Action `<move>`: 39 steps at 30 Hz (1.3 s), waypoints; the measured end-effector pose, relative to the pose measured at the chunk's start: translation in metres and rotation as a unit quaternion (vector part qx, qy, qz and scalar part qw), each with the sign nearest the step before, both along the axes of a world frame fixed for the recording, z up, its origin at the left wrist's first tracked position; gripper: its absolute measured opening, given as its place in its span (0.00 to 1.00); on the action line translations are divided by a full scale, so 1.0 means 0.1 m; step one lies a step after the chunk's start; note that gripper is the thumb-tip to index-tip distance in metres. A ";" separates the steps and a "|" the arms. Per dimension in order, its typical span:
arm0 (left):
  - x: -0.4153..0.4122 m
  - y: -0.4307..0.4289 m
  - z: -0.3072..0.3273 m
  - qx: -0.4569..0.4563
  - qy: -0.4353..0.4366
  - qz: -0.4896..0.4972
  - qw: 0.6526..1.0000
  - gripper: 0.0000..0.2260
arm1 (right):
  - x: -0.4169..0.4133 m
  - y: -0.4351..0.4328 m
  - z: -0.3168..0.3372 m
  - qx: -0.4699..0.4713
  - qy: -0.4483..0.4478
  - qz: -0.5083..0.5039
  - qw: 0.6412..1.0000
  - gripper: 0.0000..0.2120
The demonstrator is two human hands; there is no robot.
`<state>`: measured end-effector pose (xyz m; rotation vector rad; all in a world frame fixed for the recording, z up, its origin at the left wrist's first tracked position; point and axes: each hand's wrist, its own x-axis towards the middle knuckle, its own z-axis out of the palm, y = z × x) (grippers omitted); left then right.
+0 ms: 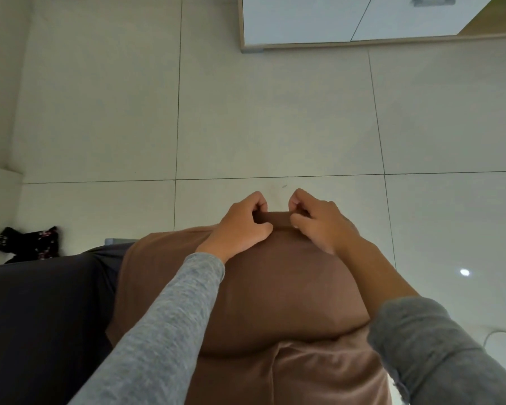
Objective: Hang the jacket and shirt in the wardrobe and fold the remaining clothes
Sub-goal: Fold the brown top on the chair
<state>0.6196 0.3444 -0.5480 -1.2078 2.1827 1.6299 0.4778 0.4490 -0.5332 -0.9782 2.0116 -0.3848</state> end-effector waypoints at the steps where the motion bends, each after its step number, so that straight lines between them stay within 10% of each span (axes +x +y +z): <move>1: 0.01 -0.01 0.01 -0.023 -0.002 -0.012 1.000 0.08 | -0.01 0.04 -0.02 0.013 0.018 0.019 1.000 0.09; 8: -0.01 -0.08 0.16 -0.285 -0.068 -0.259 0.920 0.02 | -0.12 0.22 0.11 0.003 0.166 0.020 0.986 0.06; 14: 0.14 -0.18 0.21 -0.329 -0.117 -0.275 0.896 0.06 | -0.23 0.55 0.17 0.041 0.286 -0.063 0.955 0.18; 30: 0.45 -0.10 0.52 -0.427 -0.306 -0.247 0.814 0.15 | 0.17 1.48 -0.02 0.035 0.110 -0.373 0.921 0.03; 39: 1.01 0.09 0.85 -0.485 -0.211 -0.154 0.835 0.09 | 0.43 1.52 0.29 -0.056 0.121 -0.441 0.887 0.03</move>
